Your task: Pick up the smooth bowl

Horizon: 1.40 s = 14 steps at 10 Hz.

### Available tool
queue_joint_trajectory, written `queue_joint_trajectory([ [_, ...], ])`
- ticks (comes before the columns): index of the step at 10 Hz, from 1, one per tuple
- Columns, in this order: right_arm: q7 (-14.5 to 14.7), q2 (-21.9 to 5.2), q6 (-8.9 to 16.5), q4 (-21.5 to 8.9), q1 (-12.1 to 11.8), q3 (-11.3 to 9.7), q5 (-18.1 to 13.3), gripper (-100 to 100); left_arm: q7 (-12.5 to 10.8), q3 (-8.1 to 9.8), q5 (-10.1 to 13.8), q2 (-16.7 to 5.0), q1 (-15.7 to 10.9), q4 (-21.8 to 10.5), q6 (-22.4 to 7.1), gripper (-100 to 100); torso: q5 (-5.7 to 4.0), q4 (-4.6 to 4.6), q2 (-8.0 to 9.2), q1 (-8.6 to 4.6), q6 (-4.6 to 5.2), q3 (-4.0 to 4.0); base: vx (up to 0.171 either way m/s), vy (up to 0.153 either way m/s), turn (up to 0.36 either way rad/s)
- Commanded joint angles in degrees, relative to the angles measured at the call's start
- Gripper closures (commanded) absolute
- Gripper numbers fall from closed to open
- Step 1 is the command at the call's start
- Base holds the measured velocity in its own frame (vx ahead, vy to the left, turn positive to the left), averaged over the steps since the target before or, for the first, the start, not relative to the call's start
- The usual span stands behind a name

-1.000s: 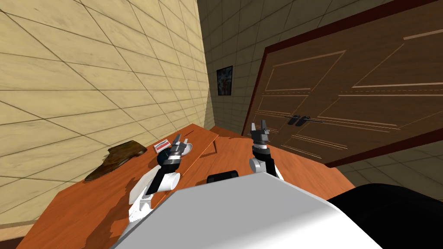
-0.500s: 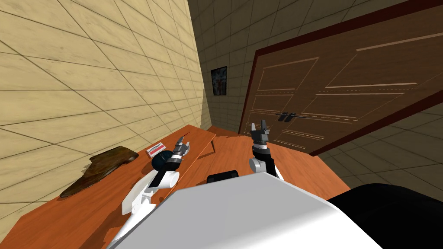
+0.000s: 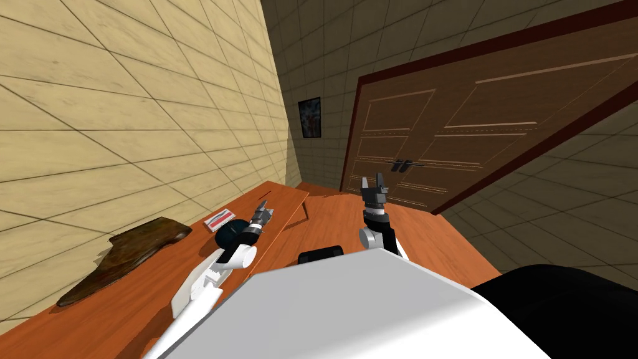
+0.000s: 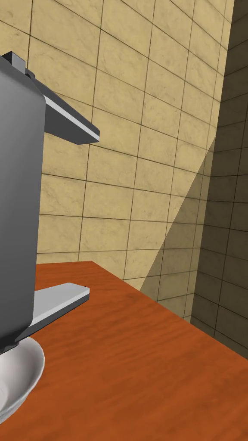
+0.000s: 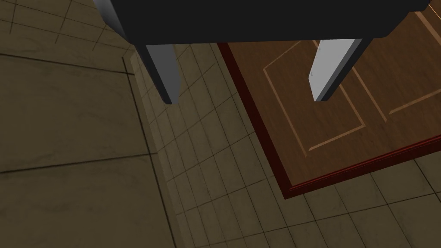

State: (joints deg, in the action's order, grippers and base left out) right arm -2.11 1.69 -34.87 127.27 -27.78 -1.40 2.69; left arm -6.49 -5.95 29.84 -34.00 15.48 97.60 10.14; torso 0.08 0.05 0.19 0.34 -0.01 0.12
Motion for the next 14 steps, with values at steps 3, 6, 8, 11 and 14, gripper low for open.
queue_joint_trajectory([
  [3,0.0,0.0,0.0,0.0,0.0,0.0,0.0,0,-1.4,-2.87,5.2,-4.3,-2.5,-5.9,-4.4,-100,0.01,0.01,0.02,0.06,-0.02,0.01,-0.082,0.081,-0.149],
  [6,0.0,0.0,0.0,0.0,0.0,0.0,0.0,0,-2.2,-5.46,9.6,-7.1,-4.5,-11.6,-8.3,-100,0.01,0.02,0.06,0.04,-0.02,0.04,-0.094,0.073,-0.152],
  [8,0.0,0.0,0.0,0.0,0.0,0.0,0.0,0,-2.5,-6.81,12.3,-8.4,-5.5,-14.3,-11.0,-100,0.01,0.02,0.05,0.05,-0.06,0.04,-0.083,0.075,-0.106],
  [11,0.0,0.0,0.0,0.0,0.0,0.0,0.0,0,-2.9,-8.18,14.4,-9.6,-6.4,-17.1,-13.0,-100,0.01,-0.01,-0.07,0.05,-0.04,-0.03,-0.053,0.065,-0.092],
  [14,0.0,0.0,0.0,0.0,0.0,0.0,0.0,0,-3.4,-10.97,18.2,-11.8,-8.2,-21.8,-16.9,-100,0.03,-0.01,-0.08,0.13,-0.03,-0.04,-0.058,0.077,-0.126],
])
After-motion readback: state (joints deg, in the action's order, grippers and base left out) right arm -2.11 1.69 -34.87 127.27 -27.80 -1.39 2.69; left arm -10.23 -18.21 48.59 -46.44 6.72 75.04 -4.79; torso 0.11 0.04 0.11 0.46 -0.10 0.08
